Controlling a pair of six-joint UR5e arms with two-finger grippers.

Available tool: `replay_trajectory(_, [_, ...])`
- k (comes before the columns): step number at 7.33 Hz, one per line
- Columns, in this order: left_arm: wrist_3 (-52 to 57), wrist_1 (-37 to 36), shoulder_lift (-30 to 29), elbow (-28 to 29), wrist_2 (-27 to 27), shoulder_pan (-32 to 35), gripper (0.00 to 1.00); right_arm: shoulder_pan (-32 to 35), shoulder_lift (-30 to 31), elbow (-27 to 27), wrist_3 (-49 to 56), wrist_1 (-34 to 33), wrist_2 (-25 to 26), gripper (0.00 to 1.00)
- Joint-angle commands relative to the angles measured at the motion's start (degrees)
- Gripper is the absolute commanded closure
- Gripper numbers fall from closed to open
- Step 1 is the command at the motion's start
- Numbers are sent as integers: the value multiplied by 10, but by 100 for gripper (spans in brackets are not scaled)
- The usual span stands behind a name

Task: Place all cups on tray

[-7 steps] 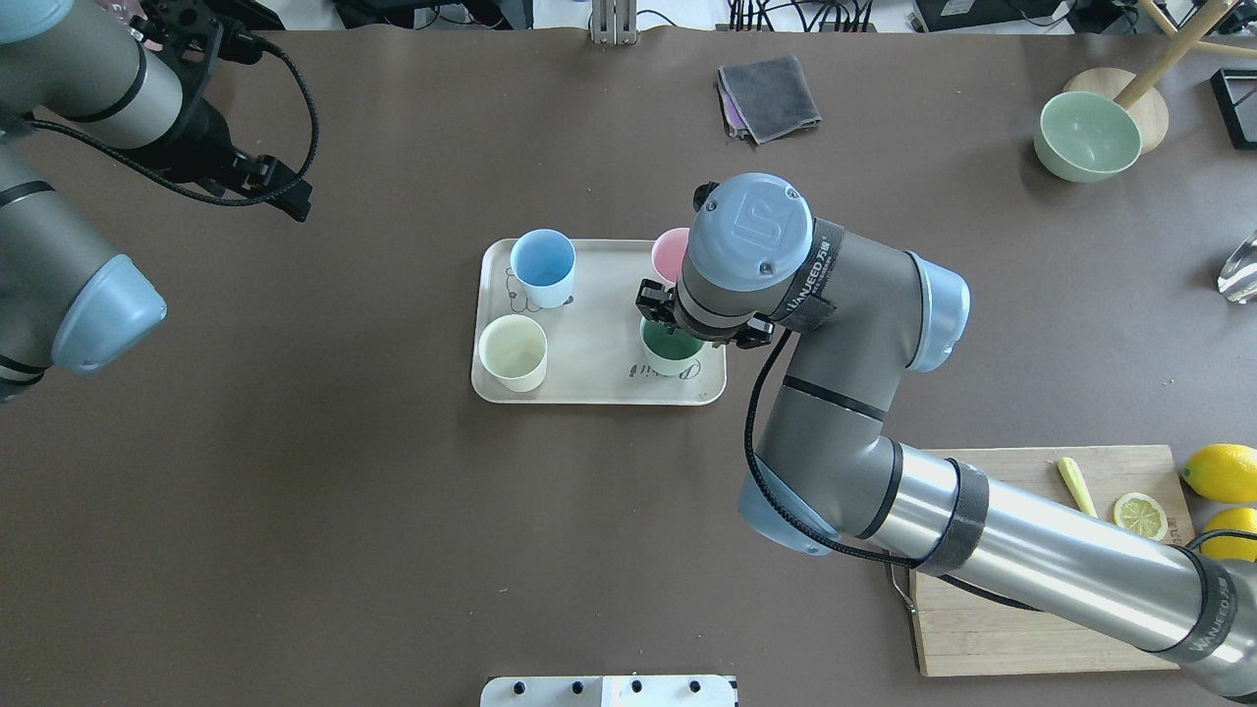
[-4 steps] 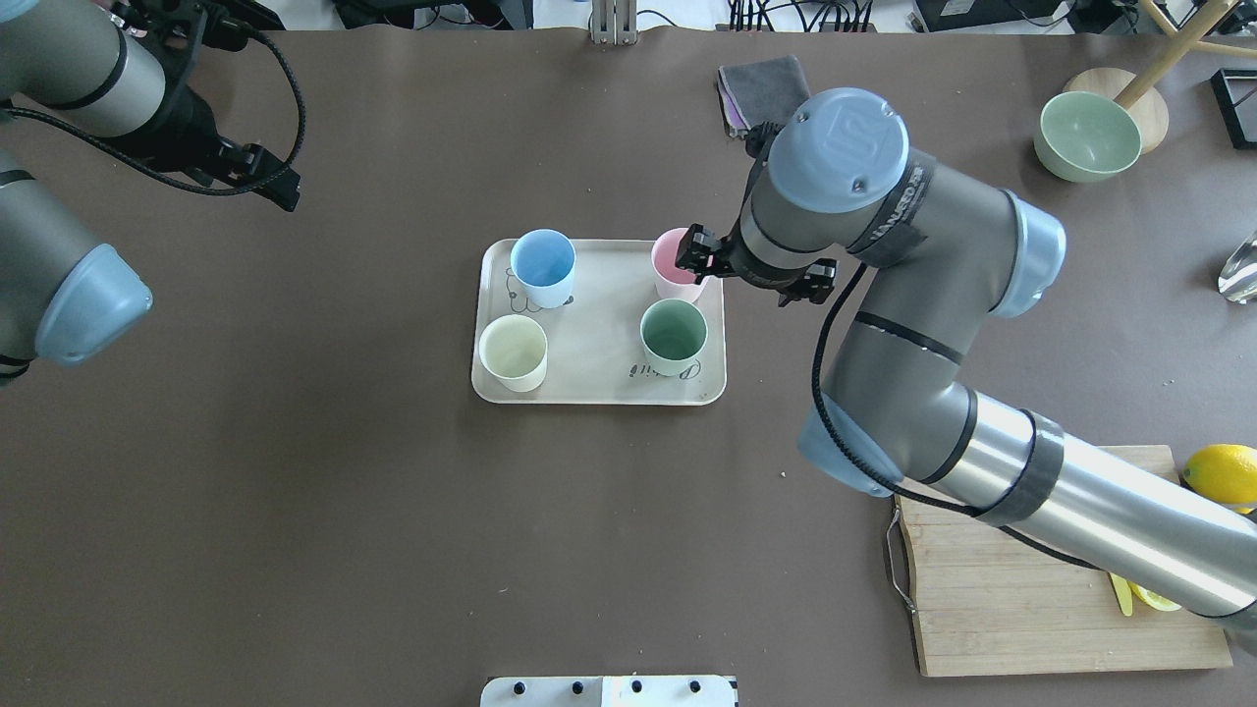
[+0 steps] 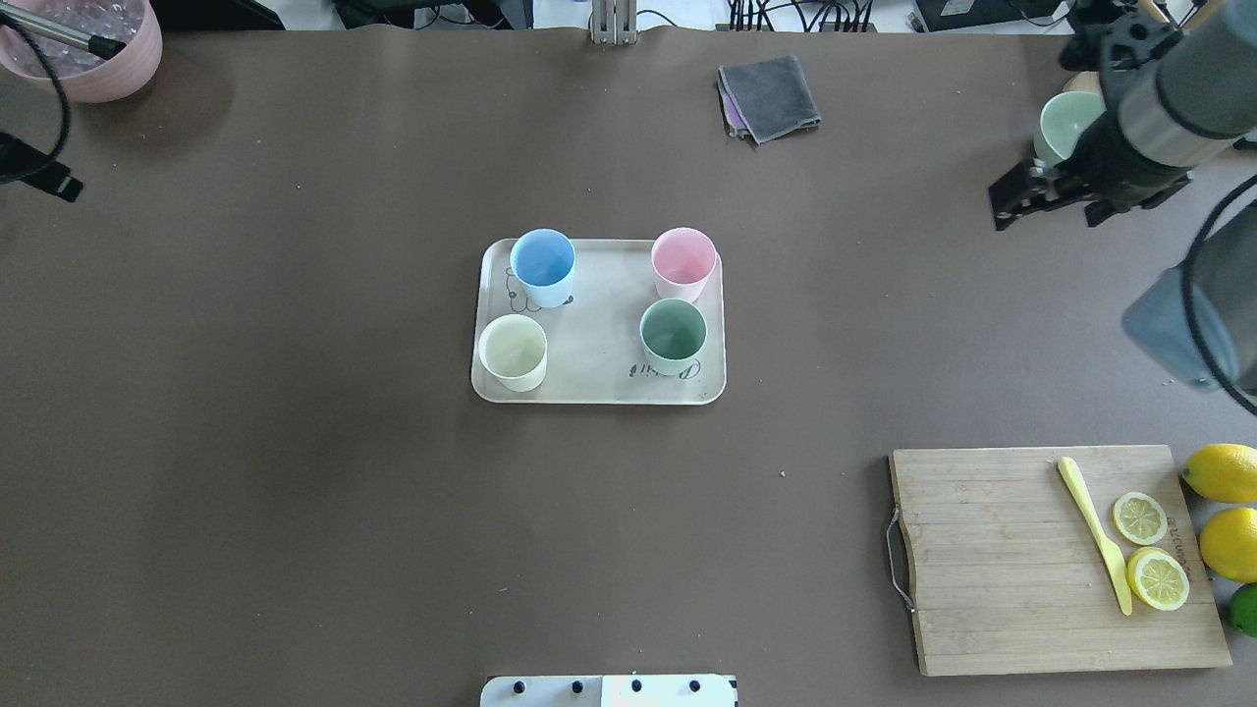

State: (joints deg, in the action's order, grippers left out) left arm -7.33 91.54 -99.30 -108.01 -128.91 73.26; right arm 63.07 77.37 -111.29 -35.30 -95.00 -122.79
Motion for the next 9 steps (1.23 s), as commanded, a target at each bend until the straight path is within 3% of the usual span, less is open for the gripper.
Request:
replay_trajectory(1, [127, 4, 95, 18, -86, 95, 1, 133, 109, 0, 211, -1, -91, 0])
replay_trajectory(3, [155, -1, 174, 37, -83, 116, 1, 207, 214, 10, 374, 1, -90, 0])
replay_trajectory(4, [159, 13, 185, 67, -80, 122, 1, 218, 234, 33, 376, 0, -91, 0])
replay_trajectory(5, [157, 5, 187, 73, -85, 134, 1, 224, 230, 69, 375, 0, -92, 0])
replay_trajectory(9, [157, 11, 213, 77, -78, 206, 1, 239, 229, 72, 372, 1, -129, 0])
